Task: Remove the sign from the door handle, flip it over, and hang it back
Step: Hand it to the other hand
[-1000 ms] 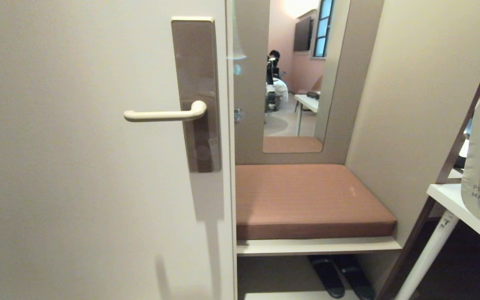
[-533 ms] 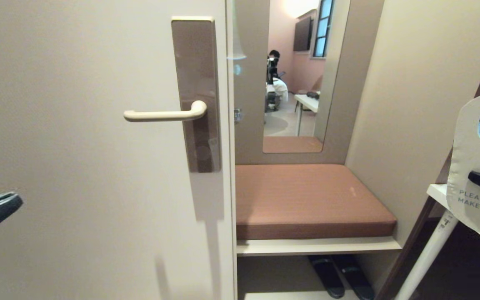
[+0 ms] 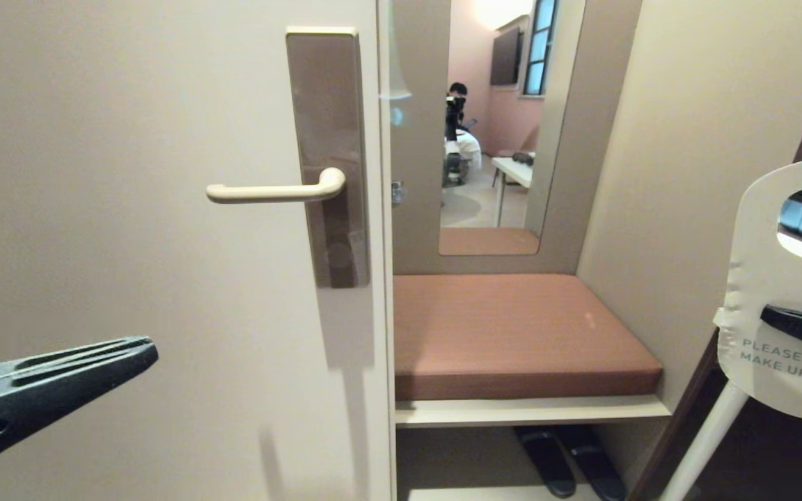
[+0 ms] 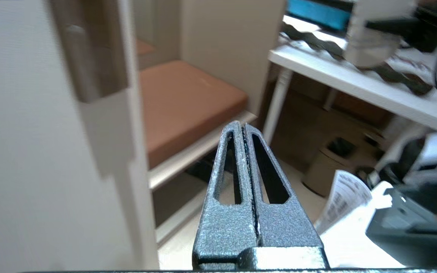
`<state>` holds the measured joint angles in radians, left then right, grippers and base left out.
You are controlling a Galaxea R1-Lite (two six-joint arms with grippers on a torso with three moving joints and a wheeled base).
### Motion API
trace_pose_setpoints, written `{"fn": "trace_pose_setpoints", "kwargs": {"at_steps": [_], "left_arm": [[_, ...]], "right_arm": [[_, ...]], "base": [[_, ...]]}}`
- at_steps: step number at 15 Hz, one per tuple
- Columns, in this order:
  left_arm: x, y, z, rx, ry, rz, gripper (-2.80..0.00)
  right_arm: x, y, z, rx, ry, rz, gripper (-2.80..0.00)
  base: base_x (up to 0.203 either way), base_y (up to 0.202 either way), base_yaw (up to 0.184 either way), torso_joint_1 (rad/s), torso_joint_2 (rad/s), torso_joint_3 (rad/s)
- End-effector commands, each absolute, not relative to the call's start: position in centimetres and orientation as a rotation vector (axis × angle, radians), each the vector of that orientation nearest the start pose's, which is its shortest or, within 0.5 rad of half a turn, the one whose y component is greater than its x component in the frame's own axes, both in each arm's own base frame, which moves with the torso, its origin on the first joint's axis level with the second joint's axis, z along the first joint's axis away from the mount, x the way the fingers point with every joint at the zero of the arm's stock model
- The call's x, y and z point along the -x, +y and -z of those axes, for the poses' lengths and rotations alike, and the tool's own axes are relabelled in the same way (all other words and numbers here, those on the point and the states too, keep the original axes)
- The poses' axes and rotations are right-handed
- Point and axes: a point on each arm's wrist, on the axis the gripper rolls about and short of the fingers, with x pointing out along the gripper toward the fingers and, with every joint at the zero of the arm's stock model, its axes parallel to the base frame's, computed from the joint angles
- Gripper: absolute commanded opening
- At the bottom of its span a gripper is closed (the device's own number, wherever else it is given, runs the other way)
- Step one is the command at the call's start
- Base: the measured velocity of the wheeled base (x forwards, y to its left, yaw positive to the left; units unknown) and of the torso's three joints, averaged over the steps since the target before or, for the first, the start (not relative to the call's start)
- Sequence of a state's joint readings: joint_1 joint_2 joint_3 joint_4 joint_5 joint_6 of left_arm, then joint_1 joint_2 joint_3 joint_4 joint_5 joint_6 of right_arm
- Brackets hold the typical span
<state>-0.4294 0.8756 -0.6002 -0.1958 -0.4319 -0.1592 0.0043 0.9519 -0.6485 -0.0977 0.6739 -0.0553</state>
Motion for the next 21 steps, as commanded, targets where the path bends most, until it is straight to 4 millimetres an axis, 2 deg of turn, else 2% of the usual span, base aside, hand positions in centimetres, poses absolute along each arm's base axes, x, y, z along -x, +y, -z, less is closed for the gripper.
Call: {"fn": "trace_pose_setpoints", "kwargs": {"at_steps": [1, 4, 6, 10, 15, 17, 21], "left_arm": [[-9.6, -5.9, -24.4, 0.139, 0.180, 0.891, -2.80], [-11.1, -7.2, -24.3, 0.131, 0.174, 0.929, -2.80], [-12.0, -8.1, -24.2, 0.129, 0.168, 0.957, -2.80], [-13.5, -9.9, -24.0, 0.128, 0.149, 1.004, -2.80], [-14.6, -11.0, -23.8, 0.131, 0.129, 1.043, -2.80], [-14.6, -11.0, -23.7, 0.131, 0.131, 1.048, -2.80], [-14.4, -11.3, -23.7, 0.128, 0.132, 1.065, -2.80]], "right_arm": [[-11.5, 1.6, -24.4, -0.028, 0.189, -0.745, -2.80], [-12.4, 1.7, -24.6, -0.035, 0.193, -0.817, -2.80], [-13.6, 2.2, -24.9, -0.024, 0.167, -0.859, -2.80], [-16.5, 4.6, -24.9, -0.006, 0.139, -0.991, -2.80], [-19.7, 8.3, -26.6, 0.014, 0.102, -1.138, -2.80], [-20.2, 9.8, -26.9, 0.017, 0.100, -1.192, -2.80], [-20.1, 11.4, -26.2, 0.016, 0.127, -1.260, -2.80]], "base": [[0.000, 0.000, 0.000, 0.000, 0.00, 0.000], [0.000, 0.000, 0.000, 0.000, 0.00, 0.000], [0.000, 0.000, 0.000, 0.000, 0.00, 0.000], [0.000, 0.000, 0.000, 0.000, 0.00, 0.000], [0.000, 0.000, 0.000, 0.000, 0.00, 0.000], [0.000, 0.000, 0.000, 0.000, 0.00, 0.000], [0.000, 0.000, 0.000, 0.000, 0.00, 0.000]]}}
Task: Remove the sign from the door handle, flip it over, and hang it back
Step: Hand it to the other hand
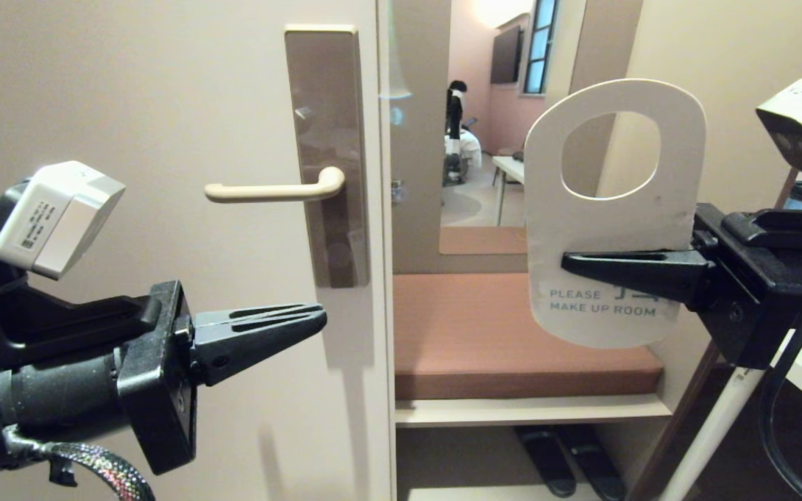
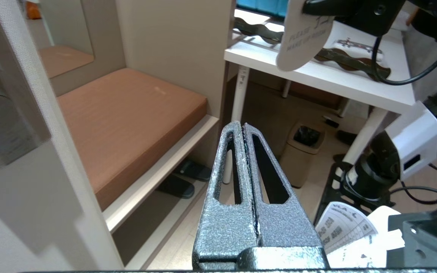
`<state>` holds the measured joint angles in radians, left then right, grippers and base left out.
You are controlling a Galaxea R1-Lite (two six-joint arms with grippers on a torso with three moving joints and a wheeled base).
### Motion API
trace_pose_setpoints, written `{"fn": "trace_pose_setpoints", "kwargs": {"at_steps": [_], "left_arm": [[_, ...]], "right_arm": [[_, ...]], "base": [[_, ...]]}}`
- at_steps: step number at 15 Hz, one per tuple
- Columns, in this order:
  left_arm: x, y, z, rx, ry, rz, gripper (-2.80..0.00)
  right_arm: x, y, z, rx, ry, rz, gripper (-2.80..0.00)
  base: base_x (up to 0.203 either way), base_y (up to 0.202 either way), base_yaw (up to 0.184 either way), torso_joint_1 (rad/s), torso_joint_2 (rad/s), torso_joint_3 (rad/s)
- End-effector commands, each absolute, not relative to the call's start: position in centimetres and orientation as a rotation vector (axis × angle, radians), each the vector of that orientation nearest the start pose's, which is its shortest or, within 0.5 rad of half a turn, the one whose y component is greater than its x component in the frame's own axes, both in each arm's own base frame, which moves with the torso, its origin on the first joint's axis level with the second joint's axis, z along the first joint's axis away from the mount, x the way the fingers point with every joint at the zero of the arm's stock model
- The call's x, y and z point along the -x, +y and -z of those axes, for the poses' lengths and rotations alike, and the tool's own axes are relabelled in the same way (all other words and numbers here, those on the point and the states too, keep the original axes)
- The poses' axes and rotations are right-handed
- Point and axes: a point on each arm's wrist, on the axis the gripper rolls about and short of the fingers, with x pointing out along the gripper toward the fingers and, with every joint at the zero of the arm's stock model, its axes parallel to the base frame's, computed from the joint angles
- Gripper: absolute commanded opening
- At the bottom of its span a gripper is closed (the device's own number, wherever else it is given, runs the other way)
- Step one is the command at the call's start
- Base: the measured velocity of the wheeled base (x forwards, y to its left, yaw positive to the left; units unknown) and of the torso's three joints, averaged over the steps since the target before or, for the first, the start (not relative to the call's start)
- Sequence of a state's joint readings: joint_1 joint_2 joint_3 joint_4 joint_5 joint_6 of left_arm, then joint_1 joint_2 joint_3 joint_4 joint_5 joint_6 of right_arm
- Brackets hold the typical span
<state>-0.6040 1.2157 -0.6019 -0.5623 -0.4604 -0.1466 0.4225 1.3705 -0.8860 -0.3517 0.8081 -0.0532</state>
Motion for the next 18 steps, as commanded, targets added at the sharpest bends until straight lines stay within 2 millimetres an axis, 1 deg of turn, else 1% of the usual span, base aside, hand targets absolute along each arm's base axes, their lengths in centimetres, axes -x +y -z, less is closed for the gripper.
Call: {"fn": "trace_pose_setpoints", "kwargs": {"at_steps": [1, 7, 9, 12, 15, 18], "left_arm": [[-14.3, -11.3, -23.7, 0.127, 0.131, 1.069, 0.00], [-14.1, -11.5, -23.8, 0.126, 0.123, 1.084, 0.00], [-14.0, -11.7, -23.8, 0.125, 0.125, 1.099, 0.00], [-13.8, -12.1, -24.2, 0.133, 0.078, 1.124, 0.00], [-14.3, -12.5, -24.1, 0.141, 0.062, 1.126, 0.00], [-14.1, -12.8, -23.7, 0.142, 0.076, 1.143, 0.00]], "right_arm": [[-20.1, 11.5, -26.1, 0.016, 0.131, -1.264, -2.80], [-20.4, 12.1, -25.7, 0.017, 0.130, -1.279, -2.80], [-20.3, 12.8, -25.7, 0.019, 0.132, -1.310, -2.80], [-20.1, 13.9, -25.8, 0.022, 0.128, -1.354, -2.80], [-20.6, 14.5, -26.0, 0.022, 0.125, -1.362, -2.80], [-21.4, 15.4, -26.3, 0.015, 0.089, -1.378, -2.80]], "base": [[0.000, 0.000, 0.000, 0.000, 0.00, 0.000], [0.000, 0.000, 0.000, 0.000, 0.00, 0.000], [0.000, 0.000, 0.000, 0.000, 0.00, 0.000], [0.000, 0.000, 0.000, 0.000, 0.00, 0.000], [0.000, 0.000, 0.000, 0.000, 0.00, 0.000], [0.000, 0.000, 0.000, 0.000, 0.00, 0.000]]}}
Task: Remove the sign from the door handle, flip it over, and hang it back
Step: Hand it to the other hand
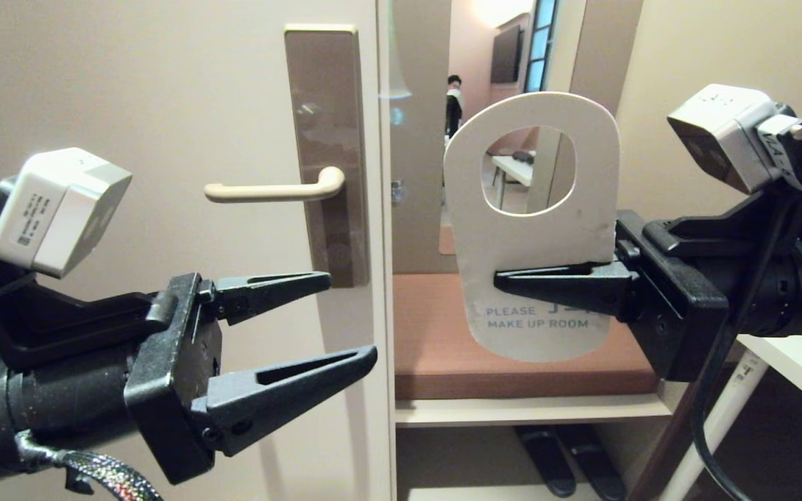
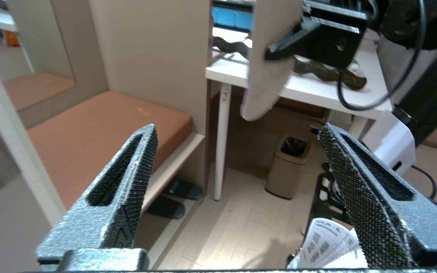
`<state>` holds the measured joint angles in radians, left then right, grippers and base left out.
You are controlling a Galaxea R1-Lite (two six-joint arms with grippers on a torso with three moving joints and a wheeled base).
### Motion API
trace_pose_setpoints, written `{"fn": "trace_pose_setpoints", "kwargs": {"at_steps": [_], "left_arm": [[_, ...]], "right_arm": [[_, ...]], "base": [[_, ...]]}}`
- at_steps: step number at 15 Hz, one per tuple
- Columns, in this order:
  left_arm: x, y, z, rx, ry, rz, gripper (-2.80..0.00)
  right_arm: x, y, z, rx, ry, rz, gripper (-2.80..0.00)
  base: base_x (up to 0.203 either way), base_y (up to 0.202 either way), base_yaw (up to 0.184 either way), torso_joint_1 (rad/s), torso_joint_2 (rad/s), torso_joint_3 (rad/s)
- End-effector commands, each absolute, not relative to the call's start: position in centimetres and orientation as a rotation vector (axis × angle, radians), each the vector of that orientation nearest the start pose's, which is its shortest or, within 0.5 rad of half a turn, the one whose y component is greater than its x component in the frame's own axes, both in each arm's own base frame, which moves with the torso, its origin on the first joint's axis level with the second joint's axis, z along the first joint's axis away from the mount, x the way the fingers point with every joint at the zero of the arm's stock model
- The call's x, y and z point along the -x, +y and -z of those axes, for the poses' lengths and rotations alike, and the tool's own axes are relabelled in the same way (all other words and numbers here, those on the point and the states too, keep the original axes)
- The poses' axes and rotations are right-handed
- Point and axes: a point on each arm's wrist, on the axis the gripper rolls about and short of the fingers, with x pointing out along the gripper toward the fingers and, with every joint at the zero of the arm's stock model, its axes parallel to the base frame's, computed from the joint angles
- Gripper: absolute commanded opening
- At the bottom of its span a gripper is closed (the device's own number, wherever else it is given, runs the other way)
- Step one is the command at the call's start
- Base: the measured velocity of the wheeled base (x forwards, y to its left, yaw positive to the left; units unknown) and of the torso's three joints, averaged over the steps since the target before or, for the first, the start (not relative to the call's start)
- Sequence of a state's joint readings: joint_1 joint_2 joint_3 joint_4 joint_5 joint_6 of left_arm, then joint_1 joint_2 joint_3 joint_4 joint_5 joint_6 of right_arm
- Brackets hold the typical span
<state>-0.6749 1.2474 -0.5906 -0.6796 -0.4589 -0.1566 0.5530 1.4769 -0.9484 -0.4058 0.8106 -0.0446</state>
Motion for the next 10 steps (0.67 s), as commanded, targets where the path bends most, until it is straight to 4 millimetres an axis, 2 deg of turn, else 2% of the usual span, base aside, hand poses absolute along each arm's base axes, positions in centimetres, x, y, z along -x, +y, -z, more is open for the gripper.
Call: {"fn": "trace_pose_setpoints", "kwargs": {"at_steps": [1, 4, 10], "left_arm": [[-14.2, -12.9, -23.6, 0.141, 0.081, 1.146, 0.00], [-14.2, -12.9, -23.6, 0.143, 0.082, 1.146, 0.00], [-14.9, -14.1, -23.8, 0.170, 0.038, 1.170, 0.00]], "right_arm": [[-21.4, 16.1, -26.6, -0.021, 0.079, -1.396, -2.80], [-21.7, 18.2, -27.4, -0.138, 0.022, -1.452, -2.80], [-21.4, 20.1, -26.6, -0.153, 0.036, -1.510, -2.80]], "base": [[0.000, 0.000, 0.000, 0.000, 0.00, 0.000], [0.000, 0.000, 0.000, 0.000, 0.00, 0.000], [0.000, 0.000, 0.000, 0.000, 0.00, 0.000]]}}
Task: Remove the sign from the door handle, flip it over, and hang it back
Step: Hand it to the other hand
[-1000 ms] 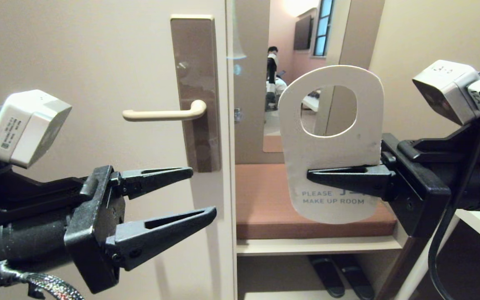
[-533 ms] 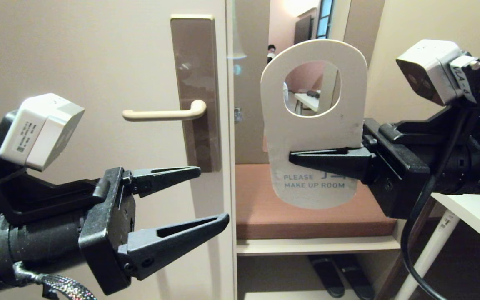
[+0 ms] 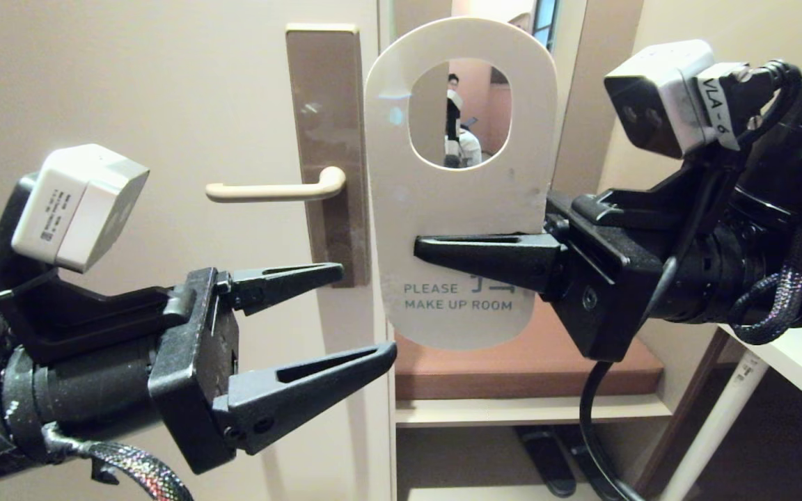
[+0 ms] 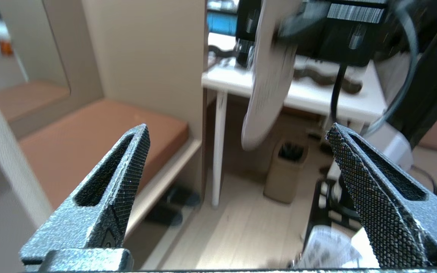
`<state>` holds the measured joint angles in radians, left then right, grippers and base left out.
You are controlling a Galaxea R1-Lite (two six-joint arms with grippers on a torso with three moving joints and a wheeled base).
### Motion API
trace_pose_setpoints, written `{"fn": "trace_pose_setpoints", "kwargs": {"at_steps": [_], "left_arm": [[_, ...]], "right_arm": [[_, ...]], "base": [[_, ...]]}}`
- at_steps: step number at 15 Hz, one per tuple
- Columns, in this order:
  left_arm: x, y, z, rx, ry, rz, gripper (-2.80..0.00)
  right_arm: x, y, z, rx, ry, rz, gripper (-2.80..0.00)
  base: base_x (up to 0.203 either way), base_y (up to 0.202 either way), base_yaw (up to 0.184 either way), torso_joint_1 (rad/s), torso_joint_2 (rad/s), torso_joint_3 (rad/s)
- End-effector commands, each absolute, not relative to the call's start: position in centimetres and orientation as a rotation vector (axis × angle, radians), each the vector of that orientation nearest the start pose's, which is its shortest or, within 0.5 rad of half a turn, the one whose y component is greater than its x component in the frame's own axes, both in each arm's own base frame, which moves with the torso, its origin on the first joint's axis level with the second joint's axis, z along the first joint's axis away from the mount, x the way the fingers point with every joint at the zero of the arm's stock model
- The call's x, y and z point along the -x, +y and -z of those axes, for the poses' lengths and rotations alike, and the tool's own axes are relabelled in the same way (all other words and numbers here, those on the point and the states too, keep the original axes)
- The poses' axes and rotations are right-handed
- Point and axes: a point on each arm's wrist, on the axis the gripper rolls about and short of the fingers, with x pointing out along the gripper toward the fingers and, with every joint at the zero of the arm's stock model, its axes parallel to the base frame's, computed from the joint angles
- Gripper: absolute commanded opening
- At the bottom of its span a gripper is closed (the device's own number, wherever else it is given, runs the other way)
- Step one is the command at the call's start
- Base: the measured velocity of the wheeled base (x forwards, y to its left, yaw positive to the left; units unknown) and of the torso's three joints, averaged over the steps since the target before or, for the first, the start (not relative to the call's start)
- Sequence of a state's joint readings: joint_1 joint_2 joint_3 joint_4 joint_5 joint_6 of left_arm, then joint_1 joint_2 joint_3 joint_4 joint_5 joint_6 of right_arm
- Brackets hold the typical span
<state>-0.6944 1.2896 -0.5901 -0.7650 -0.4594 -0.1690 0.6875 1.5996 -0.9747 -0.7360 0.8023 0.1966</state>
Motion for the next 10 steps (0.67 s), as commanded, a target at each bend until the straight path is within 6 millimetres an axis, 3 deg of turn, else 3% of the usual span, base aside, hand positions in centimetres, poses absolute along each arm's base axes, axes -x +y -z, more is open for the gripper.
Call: {"fn": "trace_pose_setpoints", "kwargs": {"at_steps": [1, 10], "left_arm": [[-14.9, -14.3, -23.7, 0.175, 0.041, 1.181, 0.00], [-14.2, -15.9, -23.7, 0.183, 0.041, 1.261, 0.00]], "right_arm": [[-21.3, 20.3, -26.6, -0.153, 0.038, -1.517, -2.80], [-20.5, 21.8, -27.3, -0.166, 0.026, -1.576, -2.80]], "base": [[0.000, 0.000, 0.000, 0.000, 0.00, 0.000], [0.000, 0.000, 0.000, 0.000, 0.00, 0.000]]}}
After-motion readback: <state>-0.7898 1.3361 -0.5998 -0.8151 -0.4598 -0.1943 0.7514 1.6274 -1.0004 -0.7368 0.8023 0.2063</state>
